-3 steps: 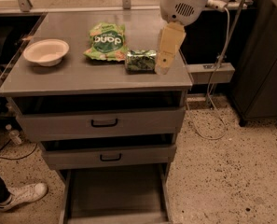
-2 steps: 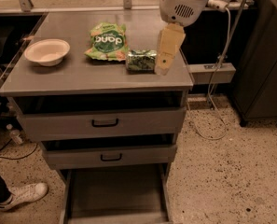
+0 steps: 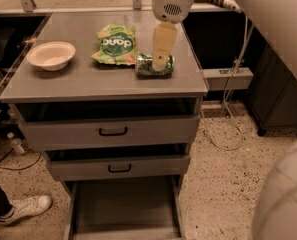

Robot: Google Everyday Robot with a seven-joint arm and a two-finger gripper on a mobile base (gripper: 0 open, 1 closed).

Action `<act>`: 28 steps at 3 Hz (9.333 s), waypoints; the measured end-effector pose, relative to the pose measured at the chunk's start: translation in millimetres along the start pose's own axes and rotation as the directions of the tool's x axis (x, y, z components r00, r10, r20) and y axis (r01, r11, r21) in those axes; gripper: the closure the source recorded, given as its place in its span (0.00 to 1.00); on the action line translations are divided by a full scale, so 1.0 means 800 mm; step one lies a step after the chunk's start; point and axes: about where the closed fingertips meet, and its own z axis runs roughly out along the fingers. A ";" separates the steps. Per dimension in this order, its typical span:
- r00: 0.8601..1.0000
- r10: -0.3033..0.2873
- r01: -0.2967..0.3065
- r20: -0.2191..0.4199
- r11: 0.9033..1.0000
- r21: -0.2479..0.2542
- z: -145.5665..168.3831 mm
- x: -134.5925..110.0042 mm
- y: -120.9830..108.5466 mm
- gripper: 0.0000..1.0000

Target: Place green can into bottom drawer

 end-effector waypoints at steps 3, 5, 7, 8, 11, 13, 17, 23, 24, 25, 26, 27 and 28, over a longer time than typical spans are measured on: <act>0.999 0.021 -0.021 -0.045 1.000 0.009 0.070 0.011 -0.063 0.00; 0.994 0.068 -0.071 -0.086 0.997 -0.030 0.118 0.037 -0.078 0.00; 0.990 0.108 -0.120 -0.095 0.985 -0.122 0.160 0.049 -0.056 0.00; 0.989 0.118 -0.130 -0.086 0.981 -0.147 0.163 0.048 -0.043 0.00; 0.989 0.118 -0.130 -0.086 0.981 -0.147 0.163 0.048 -0.043 0.65; 0.993 0.093 -0.101 -0.072 0.988 -0.117 0.155 0.040 -0.050 1.00; 0.973 0.183 -0.192 -0.138 0.980 -0.051 0.096 0.108 0.063 1.00; 0.925 0.334 -0.368 -0.183 0.907 -0.207 0.100 0.147 0.253 1.00; 0.901 0.364 -0.426 -0.235 0.843 -0.329 0.177 0.150 0.337 1.00; 0.883 0.368 -0.465 -0.290 0.770 -0.438 0.240 0.154 0.410 1.00; 0.881 0.363 -0.468 -0.301 0.761 -0.450 0.247 0.158 0.419 1.00; 0.876 0.391 -0.482 -0.282 0.742 -0.467 0.271 0.159 0.432 1.00; 0.853 0.444 -0.522 -0.276 0.693 -0.497 0.346 0.162 0.467 1.00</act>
Offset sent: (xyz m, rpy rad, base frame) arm 0.0310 0.0107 -0.0096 -0.0286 0.0017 0.0069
